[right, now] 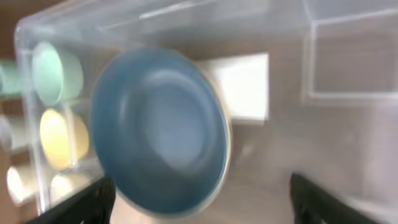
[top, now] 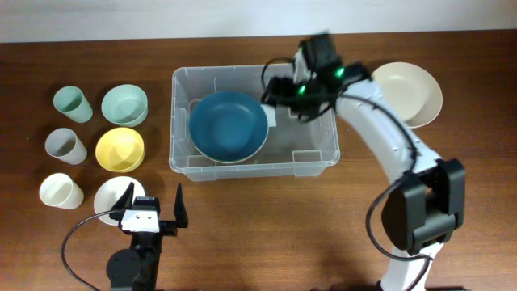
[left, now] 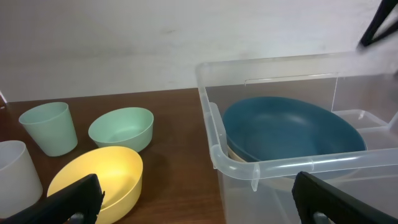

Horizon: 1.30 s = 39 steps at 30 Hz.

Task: Pack container
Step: 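Move the right gripper to the remaining cream bowl and grasp its rim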

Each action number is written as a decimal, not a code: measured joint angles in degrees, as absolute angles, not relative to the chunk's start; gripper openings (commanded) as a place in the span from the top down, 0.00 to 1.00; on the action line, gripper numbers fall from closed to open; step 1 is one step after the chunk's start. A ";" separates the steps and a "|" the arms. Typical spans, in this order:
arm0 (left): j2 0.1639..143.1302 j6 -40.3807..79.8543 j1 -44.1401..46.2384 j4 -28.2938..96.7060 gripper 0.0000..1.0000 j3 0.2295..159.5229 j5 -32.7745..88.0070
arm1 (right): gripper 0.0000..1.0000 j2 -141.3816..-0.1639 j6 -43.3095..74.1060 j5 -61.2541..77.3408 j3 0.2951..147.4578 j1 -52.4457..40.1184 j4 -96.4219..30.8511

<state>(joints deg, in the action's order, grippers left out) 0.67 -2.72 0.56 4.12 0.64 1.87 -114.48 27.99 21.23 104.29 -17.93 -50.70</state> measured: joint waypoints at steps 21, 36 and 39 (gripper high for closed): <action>0.62 -2.72 0.56 4.12 0.01 0.64 1.85 | 0.00 -115.48 29.71 7.40 121.49 21.93 -73.91; 0.62 -2.72 0.56 4.12 0.00 0.64 1.85 | 0.00 -122.78 29.78 7.35 107.22 23.18 -60.55; 0.62 -2.72 0.56 4.12 0.01 0.64 1.85 | 0.00 -124.73 29.78 7.40 106.91 23.16 -59.09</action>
<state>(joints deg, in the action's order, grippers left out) 0.62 -2.72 0.56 4.12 0.64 1.85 -124.73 29.78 7.40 106.91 23.16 -59.09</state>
